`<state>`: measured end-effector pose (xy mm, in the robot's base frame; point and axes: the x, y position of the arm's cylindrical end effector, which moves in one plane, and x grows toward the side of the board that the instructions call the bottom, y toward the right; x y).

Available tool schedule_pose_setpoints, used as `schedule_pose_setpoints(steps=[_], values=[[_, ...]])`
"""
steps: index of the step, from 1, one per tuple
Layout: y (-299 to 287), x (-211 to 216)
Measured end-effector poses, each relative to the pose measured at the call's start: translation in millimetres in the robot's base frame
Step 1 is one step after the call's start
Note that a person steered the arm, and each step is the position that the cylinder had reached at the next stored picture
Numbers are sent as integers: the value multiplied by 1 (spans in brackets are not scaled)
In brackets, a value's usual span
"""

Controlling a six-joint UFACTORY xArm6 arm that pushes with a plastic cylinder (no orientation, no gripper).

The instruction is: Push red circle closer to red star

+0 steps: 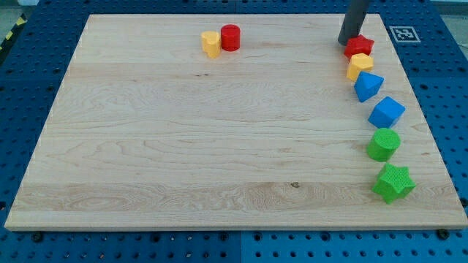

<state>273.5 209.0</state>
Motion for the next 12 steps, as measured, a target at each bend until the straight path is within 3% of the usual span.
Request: schedule_pose_setpoints(steps=[2,5,6,7,10,12], values=[[-59,-32],[-251,-47],[-295,-11],[-296,-2],[-184,0],[-157,0]])
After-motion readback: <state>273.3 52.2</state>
